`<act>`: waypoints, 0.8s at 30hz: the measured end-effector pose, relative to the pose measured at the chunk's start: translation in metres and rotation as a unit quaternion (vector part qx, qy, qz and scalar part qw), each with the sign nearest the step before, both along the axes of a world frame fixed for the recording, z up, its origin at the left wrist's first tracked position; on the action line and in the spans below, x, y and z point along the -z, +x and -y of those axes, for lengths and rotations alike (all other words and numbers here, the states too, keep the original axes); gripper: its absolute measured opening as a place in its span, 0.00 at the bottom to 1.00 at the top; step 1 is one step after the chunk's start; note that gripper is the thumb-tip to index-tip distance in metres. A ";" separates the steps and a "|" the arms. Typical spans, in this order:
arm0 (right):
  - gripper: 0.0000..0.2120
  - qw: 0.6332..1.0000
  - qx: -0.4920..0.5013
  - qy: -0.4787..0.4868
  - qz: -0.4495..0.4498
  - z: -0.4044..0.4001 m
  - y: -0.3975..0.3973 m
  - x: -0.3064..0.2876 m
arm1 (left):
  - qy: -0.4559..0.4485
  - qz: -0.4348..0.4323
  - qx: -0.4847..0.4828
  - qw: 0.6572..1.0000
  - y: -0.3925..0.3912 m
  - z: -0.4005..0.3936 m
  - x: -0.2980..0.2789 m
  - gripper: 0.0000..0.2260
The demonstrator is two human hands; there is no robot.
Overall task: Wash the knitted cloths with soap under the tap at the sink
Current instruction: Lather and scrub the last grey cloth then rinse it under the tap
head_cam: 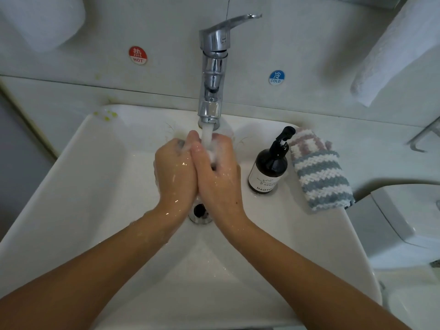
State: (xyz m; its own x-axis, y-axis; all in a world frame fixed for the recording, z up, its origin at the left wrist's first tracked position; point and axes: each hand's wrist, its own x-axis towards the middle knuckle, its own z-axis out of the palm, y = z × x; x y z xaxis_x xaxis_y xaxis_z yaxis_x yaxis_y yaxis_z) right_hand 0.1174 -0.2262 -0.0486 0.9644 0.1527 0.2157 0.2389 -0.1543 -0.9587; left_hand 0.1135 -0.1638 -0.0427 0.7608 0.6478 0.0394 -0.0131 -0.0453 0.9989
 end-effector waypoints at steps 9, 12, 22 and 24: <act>0.09 0.992 0.083 0.089 -0.043 0.013 0.013 0.000 | 0.071 0.004 0.095 0.993 -0.014 0.015 0.010 0.08; 0.08 0.990 0.096 0.086 -0.053 0.012 0.016 -0.001 | 0.108 -0.018 0.090 0.990 -0.012 0.016 0.011 0.08; 0.14 0.987 0.073 0.043 -0.136 0.003 0.005 0.002 | 0.086 -0.028 0.030 0.995 -0.010 0.012 0.015 0.14; 0.16 0.980 0.081 0.049 -0.177 0.002 0.003 0.001 | 0.071 -0.035 0.026 0.997 -0.010 0.013 0.017 0.17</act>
